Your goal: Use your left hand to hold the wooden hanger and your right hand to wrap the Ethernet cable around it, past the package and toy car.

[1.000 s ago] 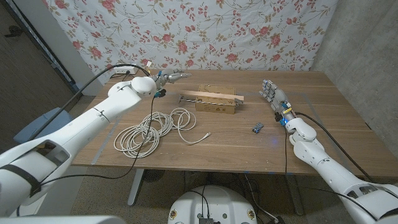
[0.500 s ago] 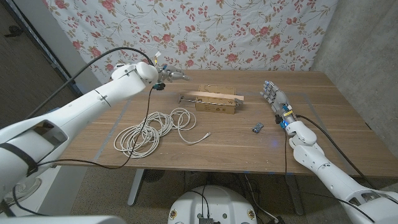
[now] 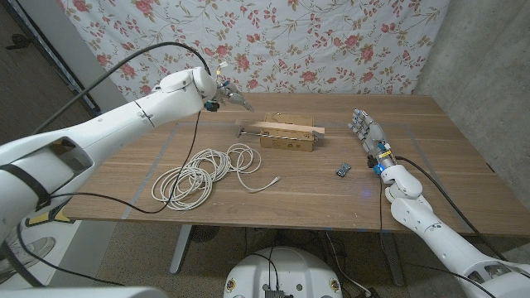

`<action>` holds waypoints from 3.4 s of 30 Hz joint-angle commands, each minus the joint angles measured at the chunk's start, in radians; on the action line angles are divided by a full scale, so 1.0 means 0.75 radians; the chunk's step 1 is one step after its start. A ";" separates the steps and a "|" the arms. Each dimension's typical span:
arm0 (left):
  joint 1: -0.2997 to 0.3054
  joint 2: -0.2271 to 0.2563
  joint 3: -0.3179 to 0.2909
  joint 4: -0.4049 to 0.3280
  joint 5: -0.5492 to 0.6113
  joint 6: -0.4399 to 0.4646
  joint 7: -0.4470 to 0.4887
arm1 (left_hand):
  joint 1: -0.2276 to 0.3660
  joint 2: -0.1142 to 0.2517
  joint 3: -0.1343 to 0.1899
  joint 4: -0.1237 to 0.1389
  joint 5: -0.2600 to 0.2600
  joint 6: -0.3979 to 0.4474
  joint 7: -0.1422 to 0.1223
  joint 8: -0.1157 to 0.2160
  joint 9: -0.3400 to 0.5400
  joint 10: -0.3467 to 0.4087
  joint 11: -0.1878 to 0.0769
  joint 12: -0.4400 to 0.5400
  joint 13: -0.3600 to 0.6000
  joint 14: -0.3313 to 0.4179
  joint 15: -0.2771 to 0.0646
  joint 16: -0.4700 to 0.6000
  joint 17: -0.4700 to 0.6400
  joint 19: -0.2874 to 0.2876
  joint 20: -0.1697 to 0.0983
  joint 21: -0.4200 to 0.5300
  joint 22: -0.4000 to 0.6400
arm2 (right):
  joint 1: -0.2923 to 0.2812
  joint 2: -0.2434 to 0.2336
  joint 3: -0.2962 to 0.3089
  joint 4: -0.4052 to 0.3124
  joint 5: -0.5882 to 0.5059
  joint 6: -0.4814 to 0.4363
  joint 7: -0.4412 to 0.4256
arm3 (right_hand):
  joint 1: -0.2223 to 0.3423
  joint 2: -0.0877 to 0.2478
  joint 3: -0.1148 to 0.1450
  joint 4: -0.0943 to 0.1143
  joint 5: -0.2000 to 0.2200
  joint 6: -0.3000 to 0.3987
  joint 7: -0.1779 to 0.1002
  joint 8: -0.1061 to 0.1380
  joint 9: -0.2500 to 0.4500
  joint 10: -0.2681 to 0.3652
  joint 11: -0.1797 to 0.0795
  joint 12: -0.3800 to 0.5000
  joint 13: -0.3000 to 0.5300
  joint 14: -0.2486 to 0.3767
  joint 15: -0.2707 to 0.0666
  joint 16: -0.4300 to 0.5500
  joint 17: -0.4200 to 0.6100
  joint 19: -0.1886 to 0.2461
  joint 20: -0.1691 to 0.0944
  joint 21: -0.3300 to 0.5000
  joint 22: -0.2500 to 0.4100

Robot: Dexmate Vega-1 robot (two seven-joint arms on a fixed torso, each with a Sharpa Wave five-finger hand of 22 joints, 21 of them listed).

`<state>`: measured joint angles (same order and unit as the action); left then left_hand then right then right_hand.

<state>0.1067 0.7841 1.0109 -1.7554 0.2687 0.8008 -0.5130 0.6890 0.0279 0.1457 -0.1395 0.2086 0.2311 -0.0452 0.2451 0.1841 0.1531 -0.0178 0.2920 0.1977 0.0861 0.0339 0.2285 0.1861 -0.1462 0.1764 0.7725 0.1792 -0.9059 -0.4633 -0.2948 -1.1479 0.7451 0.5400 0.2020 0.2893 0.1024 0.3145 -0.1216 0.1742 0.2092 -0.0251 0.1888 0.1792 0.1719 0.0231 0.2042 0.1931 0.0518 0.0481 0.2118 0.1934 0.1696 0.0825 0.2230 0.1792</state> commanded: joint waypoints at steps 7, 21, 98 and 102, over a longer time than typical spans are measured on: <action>-0.141 -0.052 0.161 0.048 0.270 0.037 -0.294 | 0.034 -0.032 -0.010 -0.010 0.034 0.017 -0.035 -0.020 0.006 -0.045 0.006 -0.036 0.009 -0.029 -0.009 -0.025 0.001 0.007 0.001 -0.021 0.006 | -0.047 -0.007 0.007 -0.050 -0.002 0.018 -0.026 | -0.005 -0.004 -0.003 -0.004 0.003 0.018 0.004 0.008 0.005 0.017 -0.002 0.010 0.005 0.011 0.000 0.010 0.003 0.019 0.002 0.000 0.004; -0.159 -0.123 0.225 0.152 0.474 -0.082 -0.397 | 0.058 -0.037 -0.014 -0.010 0.053 0.041 -0.061 -0.026 0.009 -0.043 -0.012 -0.042 0.010 -0.038 -0.019 -0.030 0.001 0.014 0.001 -0.034 0.007 | -0.058 0.001 0.005 -0.067 -0.013 0.032 -0.050 | -0.008 -0.003 -0.005 -0.004 0.003 0.021 0.004 0.007 0.005 0.021 0.003 0.009 0.006 0.015 0.010 0.011 0.003 0.020 0.002 -0.002 0.004; -0.006 -0.388 0.131 0.612 0.426 -0.533 -0.207 | 0.406 0.242 0.187 0.016 0.111 0.231 -0.064 -0.018 0.019 0.310 -0.092 0.012 0.017 0.397 -0.222 0.065 0.015 0.286 -0.060 -0.021 0.014 | -0.043 0.008 0.007 -0.055 -0.053 0.039 -0.130 | -0.030 0.004 -0.014 0.003 0.004 0.035 -0.001 0.007 0.006 0.043 0.007 0.006 0.007 0.058 0.035 0.019 0.008 0.038 0.009 -0.004 0.005; 0.012 -0.380 0.126 0.587 0.429 -0.500 -0.174 | 0.421 0.249 0.292 0.085 0.105 0.298 -0.054 -0.008 0.023 0.389 -0.092 0.025 0.021 0.484 -0.243 0.089 0.027 0.381 -0.111 0.027 0.021 | -0.047 0.006 0.007 -0.059 -0.054 0.042 -0.131 | -0.031 0.004 -0.015 0.004 0.004 0.035 0.000 0.006 0.006 0.043 0.008 0.005 0.007 0.062 0.038 0.020 0.008 0.038 0.010 -0.004 0.005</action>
<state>0.0909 0.4963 1.1099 -1.2995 0.6061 0.3875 -0.6886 0.9969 0.2025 0.3116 -0.1064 0.2898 0.4201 -0.0916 0.2303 0.1973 0.4078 -0.0838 0.2986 0.2073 0.4069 -0.0431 0.2823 0.1980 0.0928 0.1146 0.7673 0.1888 -0.9437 -0.4598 -0.2856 -1.1967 0.7093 0.5679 0.1062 0.2694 0.1060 0.3033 -0.1186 0.1742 0.2288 -0.0232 0.1888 0.1791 0.1952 0.0285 0.2042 0.1930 0.0877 0.0766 0.2195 0.1980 0.1899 0.0914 0.2230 0.1791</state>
